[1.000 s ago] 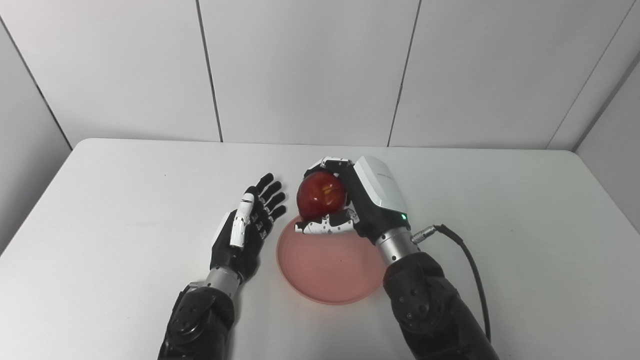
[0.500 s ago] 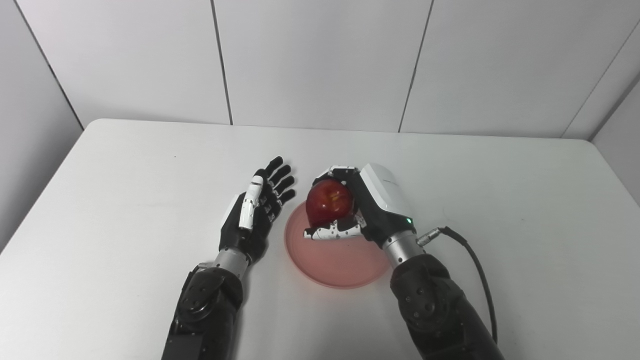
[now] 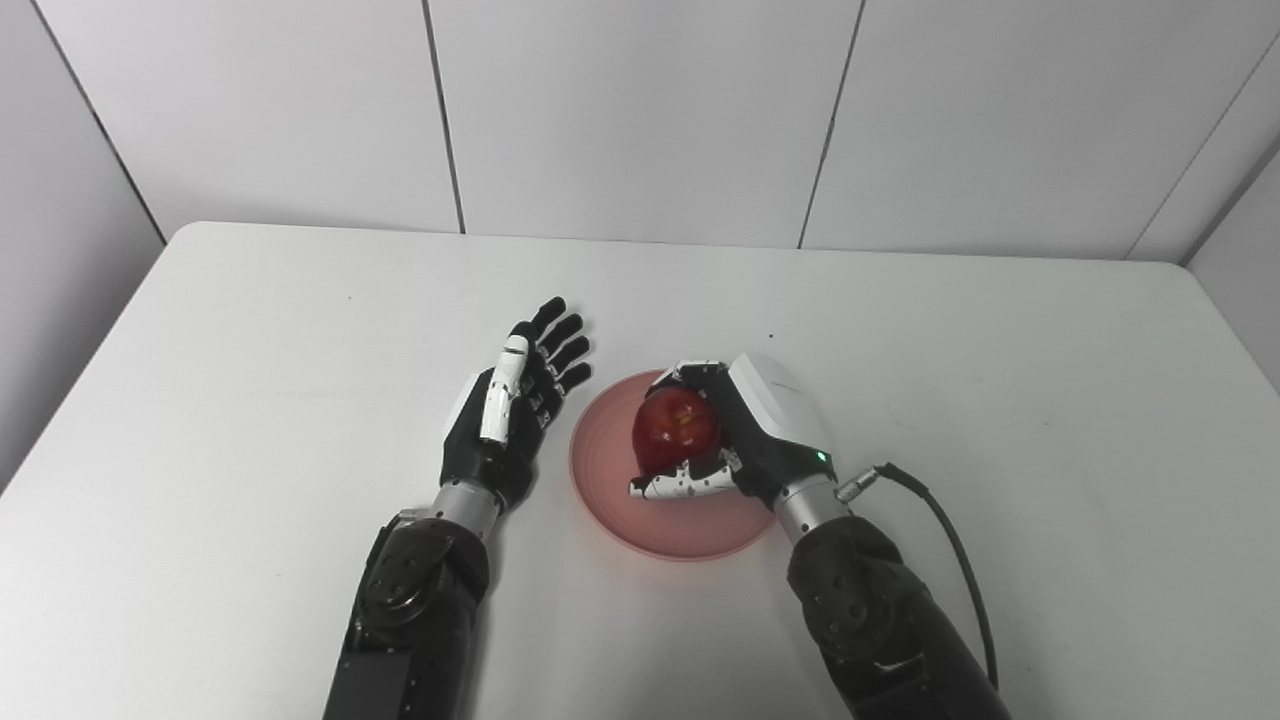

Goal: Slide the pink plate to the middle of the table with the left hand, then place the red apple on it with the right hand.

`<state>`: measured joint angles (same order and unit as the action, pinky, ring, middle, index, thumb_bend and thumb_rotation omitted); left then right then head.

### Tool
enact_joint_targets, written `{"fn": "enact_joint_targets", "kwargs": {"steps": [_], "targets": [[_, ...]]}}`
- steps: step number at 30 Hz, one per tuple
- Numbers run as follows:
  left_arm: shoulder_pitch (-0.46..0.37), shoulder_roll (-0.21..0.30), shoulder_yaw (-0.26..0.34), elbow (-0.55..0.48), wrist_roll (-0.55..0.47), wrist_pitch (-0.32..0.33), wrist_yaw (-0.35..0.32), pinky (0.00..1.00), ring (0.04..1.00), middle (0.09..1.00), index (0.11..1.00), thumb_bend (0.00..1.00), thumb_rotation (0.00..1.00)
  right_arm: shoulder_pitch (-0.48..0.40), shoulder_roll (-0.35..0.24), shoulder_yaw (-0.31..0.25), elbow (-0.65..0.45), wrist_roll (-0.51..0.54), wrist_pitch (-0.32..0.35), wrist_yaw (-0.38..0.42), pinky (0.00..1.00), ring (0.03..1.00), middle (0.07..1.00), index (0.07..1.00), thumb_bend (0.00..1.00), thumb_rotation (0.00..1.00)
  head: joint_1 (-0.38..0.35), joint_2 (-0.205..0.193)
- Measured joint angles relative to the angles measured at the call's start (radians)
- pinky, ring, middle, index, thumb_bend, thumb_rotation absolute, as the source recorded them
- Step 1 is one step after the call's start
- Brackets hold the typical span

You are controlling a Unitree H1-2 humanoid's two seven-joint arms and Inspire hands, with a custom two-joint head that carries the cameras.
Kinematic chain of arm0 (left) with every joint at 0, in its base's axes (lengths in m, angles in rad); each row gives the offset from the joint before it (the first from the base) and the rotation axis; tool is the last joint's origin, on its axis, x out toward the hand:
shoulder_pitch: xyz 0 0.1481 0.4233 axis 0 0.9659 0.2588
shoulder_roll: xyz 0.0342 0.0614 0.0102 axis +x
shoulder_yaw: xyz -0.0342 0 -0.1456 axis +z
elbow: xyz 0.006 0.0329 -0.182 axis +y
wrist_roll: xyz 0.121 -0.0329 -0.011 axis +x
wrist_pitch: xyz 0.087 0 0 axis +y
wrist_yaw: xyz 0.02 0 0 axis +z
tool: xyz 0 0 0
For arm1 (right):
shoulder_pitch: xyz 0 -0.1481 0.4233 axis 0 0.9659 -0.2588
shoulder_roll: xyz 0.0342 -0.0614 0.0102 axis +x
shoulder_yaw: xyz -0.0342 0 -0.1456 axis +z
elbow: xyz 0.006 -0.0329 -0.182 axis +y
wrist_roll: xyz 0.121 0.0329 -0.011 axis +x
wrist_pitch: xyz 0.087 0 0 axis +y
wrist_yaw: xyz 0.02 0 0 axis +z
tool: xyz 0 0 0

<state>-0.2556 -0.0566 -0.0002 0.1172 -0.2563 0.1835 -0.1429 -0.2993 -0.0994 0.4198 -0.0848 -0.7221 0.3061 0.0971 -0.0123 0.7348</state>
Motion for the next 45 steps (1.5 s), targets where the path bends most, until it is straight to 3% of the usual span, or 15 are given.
{"fn": "enact_joint_targets", "kwargs": {"steps": [14,20,21,24,26,32,45], "targets": [[0.002,-0.001,0.000,-0.007,0.004,0.008,0.005,0.90,0.916,0.920,0.900,0.37,1.00,-0.002,-0.004,0.008,0.007,-0.038,-0.017,0.000,0.24,0.338,0.450,0.487,0.52,0.14,-0.005,0.005],[0.002,0.000,0.000,-0.007,0.004,0.008,0.005,0.90,0.912,0.917,0.897,0.38,1.00,-0.002,-0.004,0.013,0.006,-0.077,-0.017,0.001,0.27,0.393,0.505,0.490,0.52,0.15,-0.006,0.005],[0.002,0.000,0.000,-0.007,0.004,0.008,0.005,0.90,0.912,0.917,0.898,0.38,1.00,-0.002,-0.003,0.013,0.005,-0.079,-0.017,0.001,0.27,0.397,0.515,0.547,0.74,0.22,-0.006,0.005],[0.002,0.000,0.000,-0.006,0.004,0.008,0.005,0.90,0.911,0.916,0.897,0.38,1.00,-0.002,-0.001,0.013,0.005,-0.088,-0.017,0.001,0.29,0.413,0.533,0.614,0.92,0.30,-0.008,0.003],[0.002,0.000,0.000,-0.006,0.004,0.008,0.005,0.90,0.910,0.915,0.896,0.38,1.00,-0.002,-0.002,0.012,0.005,-0.089,-0.017,0.003,0.32,0.443,0.565,0.659,0.97,0.34,-0.008,0.002],[0.002,0.000,-0.001,-0.007,0.007,0.008,0.005,0.89,0.906,0.912,0.894,0.38,1.00,-0.001,-0.001,0.011,-0.002,-0.090,-0.014,0.032,0.45,0.575,0.675,0.716,1.00,0.41,-0.008,0.000],[0.002,-0.001,0.001,-0.008,0.007,0.008,0.007,0.88,0.902,0.908,0.889,0.36,1.00,0.001,-0.003,-0.015,-0.040,-0.067,-0.014,0.049,0.64,0.719,0.773,0.787,1.00,0.49,-0.008,-0.002]]}}
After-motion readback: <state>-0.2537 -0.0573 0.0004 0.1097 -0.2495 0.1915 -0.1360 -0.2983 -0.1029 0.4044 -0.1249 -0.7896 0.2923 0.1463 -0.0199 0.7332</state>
